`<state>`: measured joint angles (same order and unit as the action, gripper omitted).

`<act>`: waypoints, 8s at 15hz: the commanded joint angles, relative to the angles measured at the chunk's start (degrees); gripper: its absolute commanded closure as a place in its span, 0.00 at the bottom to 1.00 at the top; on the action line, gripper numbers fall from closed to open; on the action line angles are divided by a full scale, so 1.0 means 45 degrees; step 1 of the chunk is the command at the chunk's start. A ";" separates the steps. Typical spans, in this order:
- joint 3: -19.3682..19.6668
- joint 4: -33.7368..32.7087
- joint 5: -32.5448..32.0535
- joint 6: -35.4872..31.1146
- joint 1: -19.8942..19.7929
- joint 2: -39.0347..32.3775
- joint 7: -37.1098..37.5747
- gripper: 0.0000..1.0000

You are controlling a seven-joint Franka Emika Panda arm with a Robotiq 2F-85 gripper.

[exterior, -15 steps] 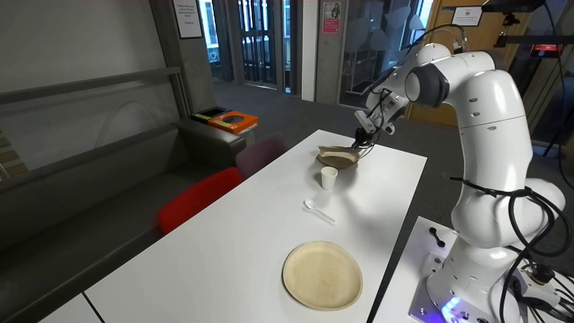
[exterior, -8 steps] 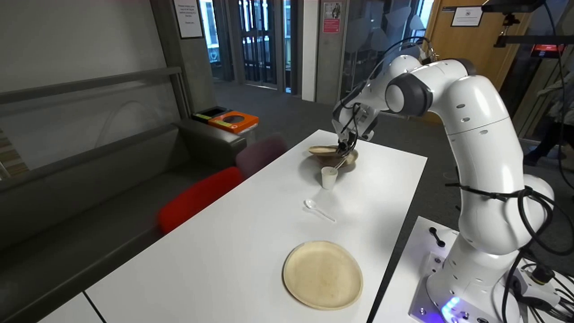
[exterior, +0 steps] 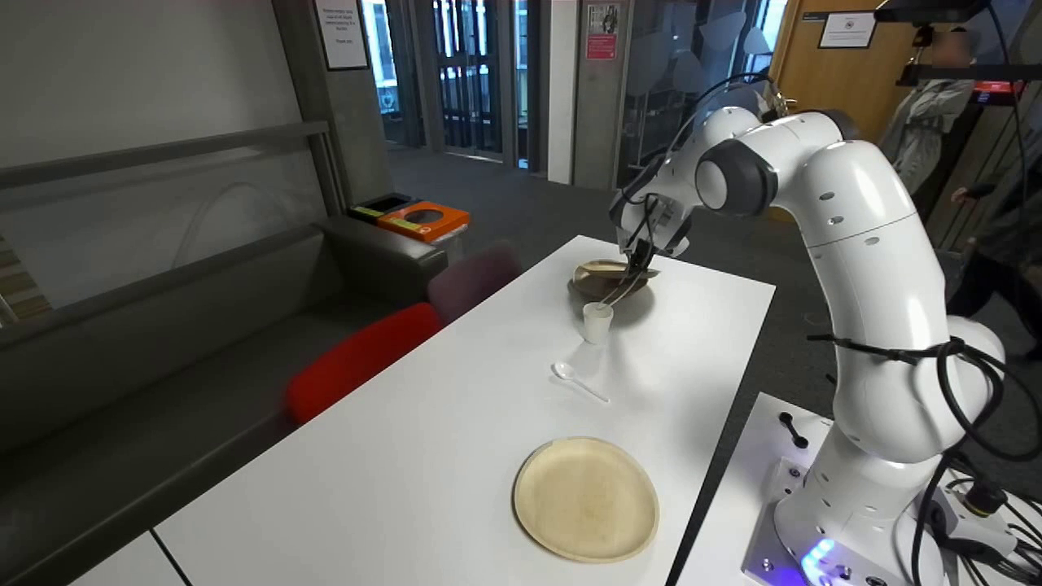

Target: Stack up the brown plates on the right side and then move them to the left

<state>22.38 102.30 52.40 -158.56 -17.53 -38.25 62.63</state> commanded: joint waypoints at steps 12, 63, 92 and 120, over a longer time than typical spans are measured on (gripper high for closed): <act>-0.1973 0.1219 -0.0144 0.1412 -0.0034 0.1925 -0.1511 0.00; -0.4561 0.8442 -0.0619 0.5218 0.3970 0.3615 0.0238 0.00; -0.3559 0.8612 -0.2413 0.6781 0.2899 1.0098 -0.1828 0.98; 0.5432 0.3917 -1.9812 -0.3181 0.6089 0.4835 1.2129 0.98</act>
<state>35.61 124.12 -25.54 -173.01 0.26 -13.51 107.97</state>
